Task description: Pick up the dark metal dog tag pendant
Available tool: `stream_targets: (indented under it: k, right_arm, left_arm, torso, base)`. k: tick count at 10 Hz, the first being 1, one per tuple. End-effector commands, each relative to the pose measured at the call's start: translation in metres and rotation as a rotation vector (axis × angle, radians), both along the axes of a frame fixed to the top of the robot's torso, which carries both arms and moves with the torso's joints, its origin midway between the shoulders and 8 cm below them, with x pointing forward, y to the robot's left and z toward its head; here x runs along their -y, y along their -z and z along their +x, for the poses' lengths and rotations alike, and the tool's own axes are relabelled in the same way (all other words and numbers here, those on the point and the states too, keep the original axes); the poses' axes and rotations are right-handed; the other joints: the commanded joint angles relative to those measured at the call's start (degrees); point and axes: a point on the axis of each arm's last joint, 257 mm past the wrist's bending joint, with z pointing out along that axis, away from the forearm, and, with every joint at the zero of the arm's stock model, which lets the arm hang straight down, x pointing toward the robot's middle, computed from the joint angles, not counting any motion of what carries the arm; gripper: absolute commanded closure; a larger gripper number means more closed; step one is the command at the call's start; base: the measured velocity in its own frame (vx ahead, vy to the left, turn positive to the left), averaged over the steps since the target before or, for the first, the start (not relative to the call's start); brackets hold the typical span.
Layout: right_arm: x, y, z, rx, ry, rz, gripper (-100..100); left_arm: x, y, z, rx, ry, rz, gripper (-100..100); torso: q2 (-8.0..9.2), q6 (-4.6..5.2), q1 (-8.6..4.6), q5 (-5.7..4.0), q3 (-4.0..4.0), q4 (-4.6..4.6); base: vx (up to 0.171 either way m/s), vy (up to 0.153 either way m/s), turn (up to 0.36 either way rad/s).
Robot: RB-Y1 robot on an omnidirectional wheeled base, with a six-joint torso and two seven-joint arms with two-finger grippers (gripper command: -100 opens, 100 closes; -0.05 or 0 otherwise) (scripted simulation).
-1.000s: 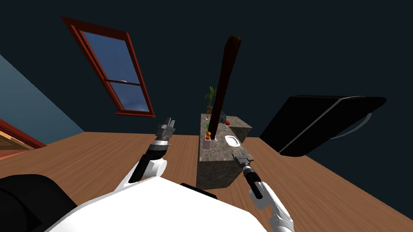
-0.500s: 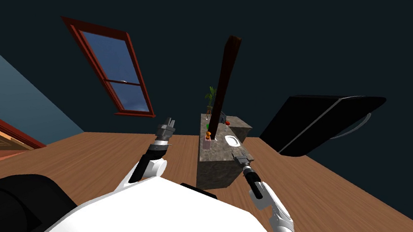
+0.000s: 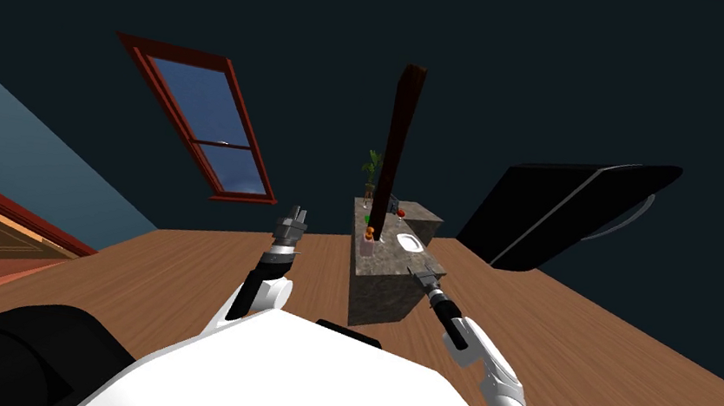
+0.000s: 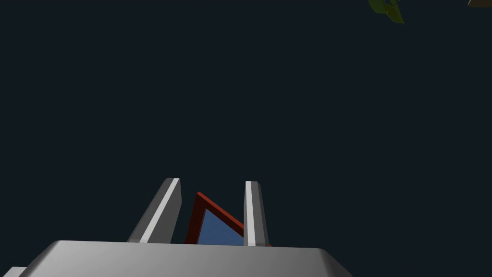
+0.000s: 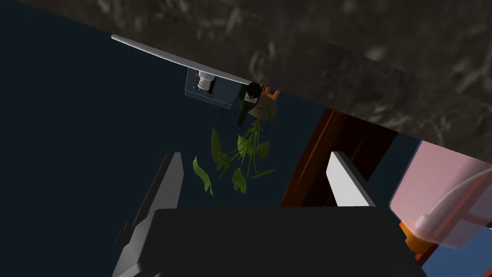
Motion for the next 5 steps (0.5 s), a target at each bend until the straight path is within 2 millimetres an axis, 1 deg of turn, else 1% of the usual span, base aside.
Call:
stream_targets:
  k: [1,2,3,4,5]
  right_arm:
    - [0.007,-0.006,0.007,0.013,0.029,-0.001,-100]
    - [0.005,-0.001,0.005,0.003,0.039,0.001,-100]
    - [0.003,0.009,0.001,-0.015,0.054,0.004,-100]
    - [0.001,0.018,-0.003,-0.033,0.066,0.004,-100]
    - [0.0,0.012,-0.001,-0.021,0.057,0.006,-100]
  left_arm:
    - [0.0,0.0,0.0,0.0,0.0,0.0,0]
    - [0.0,0.0,0.0,0.0,0.0,0.0,0]
    - [0.0,0.0,0.0,0.0,0.0,0.0,0]
    - [0.0,0.0,0.0,0.0,0.0,0.0,0]
    - [0.0,0.0,0.0,0.0,0.0,0.0,0]
  torso:
    - [0.0,0.0,0.0,0.0,0.0,0.0]
    - [-0.54,-0.02,-0.07,-0.01,-0.28,-0.09]
    - [-1.03,-0.02,-0.23,-0.05,-0.58,-0.21]
    - [-1.14,-0.02,-0.33,-0.08,-0.67,-0.26]
    - [-0.68,0.0,-0.31,-0.08,-0.41,-0.17]
  base:
    - [0.067,0.046,0.039]
    - [0.203,-0.005,0.035]
    - [0.195,-0.028,0.049]
    - [-0.012,-0.016,0.045]
    - [0.0,0.0,0.0]
